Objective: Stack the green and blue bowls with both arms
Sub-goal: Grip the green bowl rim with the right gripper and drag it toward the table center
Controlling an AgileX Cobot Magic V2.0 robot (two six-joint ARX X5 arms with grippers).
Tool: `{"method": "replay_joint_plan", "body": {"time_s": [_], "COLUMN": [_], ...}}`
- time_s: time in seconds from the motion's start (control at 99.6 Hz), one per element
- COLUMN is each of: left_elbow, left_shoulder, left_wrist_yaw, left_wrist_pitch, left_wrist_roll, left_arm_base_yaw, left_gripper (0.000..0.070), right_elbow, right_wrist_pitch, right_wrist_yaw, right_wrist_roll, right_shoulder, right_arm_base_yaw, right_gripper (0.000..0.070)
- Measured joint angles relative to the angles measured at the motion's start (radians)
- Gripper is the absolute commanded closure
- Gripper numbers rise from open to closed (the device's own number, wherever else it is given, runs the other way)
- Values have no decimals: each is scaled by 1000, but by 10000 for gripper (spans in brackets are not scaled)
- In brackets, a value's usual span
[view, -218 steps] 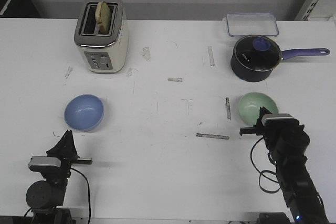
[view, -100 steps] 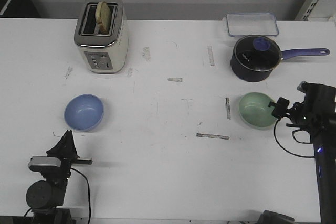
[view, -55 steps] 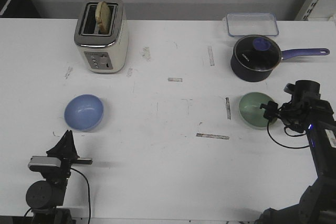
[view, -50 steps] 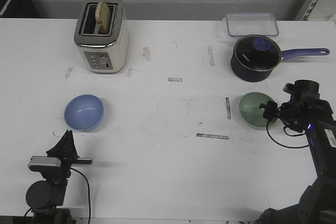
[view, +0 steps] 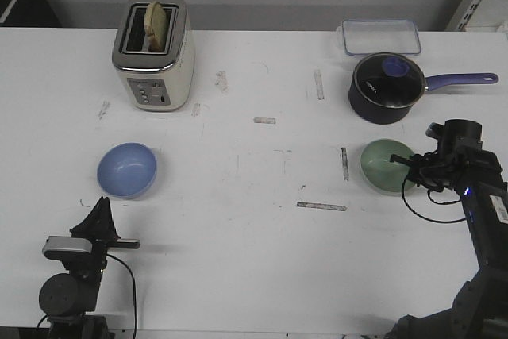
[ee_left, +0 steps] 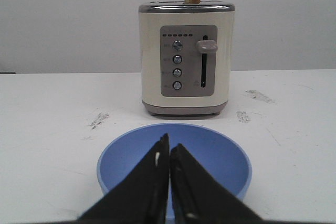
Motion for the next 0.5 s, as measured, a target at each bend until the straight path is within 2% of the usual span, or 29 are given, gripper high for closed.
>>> {"method": "replay_joint_plan", "body": {"time_s": [0.12,0.311,0.502], "left_elbow": [0,0,0], "left_shoulder": [0,0,0], "left_wrist_yaw": [0,0,0], "left_wrist_pitch": [0,0,0], "left_wrist_roll": [0,0,0], "left_arm_base_yaw": [0,0,0], "left_gripper": [699,699,699], "right_elbow": [0,0,0], "right_wrist_pitch": [-3,-5,2], "right_wrist_yaw": [-9,-73,-75], "right_wrist_roll": [0,1,27], "right_shoulder": [-3,-74,-150], "right_arm_base_yaw": [0,4,65], "right_gripper": [695,695,695]}}
